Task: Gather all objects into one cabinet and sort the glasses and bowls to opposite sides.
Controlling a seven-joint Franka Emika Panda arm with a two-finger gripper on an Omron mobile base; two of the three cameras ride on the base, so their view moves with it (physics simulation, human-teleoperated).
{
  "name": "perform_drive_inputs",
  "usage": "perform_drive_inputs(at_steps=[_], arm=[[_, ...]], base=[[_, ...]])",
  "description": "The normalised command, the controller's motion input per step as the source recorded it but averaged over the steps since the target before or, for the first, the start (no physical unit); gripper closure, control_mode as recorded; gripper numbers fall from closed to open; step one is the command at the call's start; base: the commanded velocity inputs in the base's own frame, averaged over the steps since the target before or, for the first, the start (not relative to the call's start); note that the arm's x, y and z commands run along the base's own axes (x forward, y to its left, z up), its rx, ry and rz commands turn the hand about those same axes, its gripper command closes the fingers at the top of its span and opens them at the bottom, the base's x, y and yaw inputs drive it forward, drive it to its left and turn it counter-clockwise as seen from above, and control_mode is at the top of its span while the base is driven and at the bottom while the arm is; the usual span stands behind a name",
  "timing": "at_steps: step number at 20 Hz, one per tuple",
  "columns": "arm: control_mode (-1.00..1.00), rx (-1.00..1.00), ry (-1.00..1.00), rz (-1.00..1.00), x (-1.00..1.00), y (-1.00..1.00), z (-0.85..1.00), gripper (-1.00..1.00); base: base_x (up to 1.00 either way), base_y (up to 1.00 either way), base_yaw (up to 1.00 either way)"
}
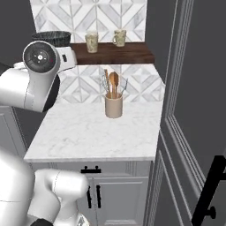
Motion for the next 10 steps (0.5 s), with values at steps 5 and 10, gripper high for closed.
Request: perform_drive_inputs(at_steps=[5, 10], arm=[[1.00, 0.00, 0.00, 0.00, 0.00, 0.00, 0.00, 1.00], [1.00, 0.00, 0.00, 0.00, 0.00, 0.00, 0.00, 1.00]], base=[[0.49, -0.42, 0.11], [0.63, -0.28, 0.11]])
